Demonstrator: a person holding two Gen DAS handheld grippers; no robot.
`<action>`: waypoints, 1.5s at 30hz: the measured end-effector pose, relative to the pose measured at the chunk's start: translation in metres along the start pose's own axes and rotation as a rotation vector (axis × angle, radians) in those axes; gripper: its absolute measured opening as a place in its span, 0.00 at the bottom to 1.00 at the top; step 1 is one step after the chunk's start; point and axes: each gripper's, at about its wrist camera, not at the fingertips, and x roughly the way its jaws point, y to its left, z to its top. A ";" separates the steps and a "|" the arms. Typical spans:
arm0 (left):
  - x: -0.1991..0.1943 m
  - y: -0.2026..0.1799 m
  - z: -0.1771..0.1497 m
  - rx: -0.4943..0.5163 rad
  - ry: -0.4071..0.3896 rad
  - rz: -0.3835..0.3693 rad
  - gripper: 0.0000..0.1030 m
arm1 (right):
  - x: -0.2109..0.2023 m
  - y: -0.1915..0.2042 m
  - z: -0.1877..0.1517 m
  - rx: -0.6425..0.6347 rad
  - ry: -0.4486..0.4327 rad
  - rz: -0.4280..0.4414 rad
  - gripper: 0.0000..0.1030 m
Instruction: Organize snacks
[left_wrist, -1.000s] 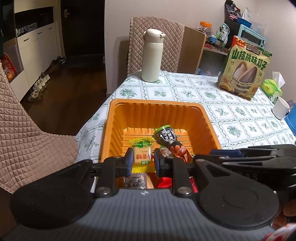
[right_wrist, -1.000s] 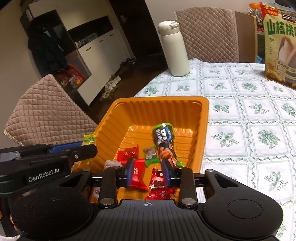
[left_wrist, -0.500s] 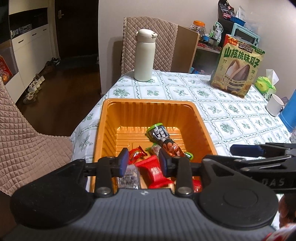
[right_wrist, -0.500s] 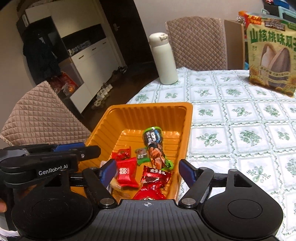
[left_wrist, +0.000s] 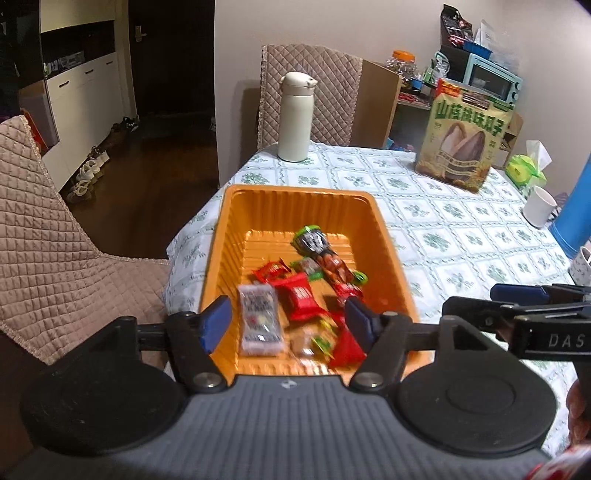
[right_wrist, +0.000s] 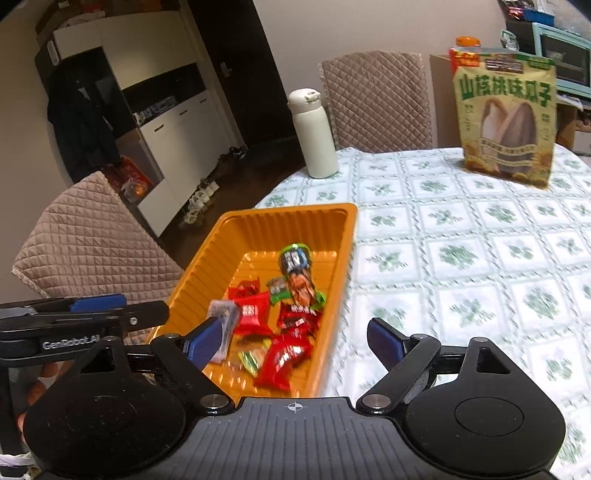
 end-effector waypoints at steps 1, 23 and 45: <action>-0.006 -0.005 -0.004 -0.001 0.004 -0.001 0.66 | -0.006 -0.002 -0.003 0.001 0.002 -0.001 0.83; -0.091 -0.141 -0.096 0.035 0.057 -0.038 0.71 | -0.145 -0.070 -0.089 0.023 0.054 -0.052 0.83; -0.117 -0.216 -0.133 0.100 0.079 -0.089 0.71 | -0.220 -0.124 -0.138 0.046 0.065 -0.130 0.83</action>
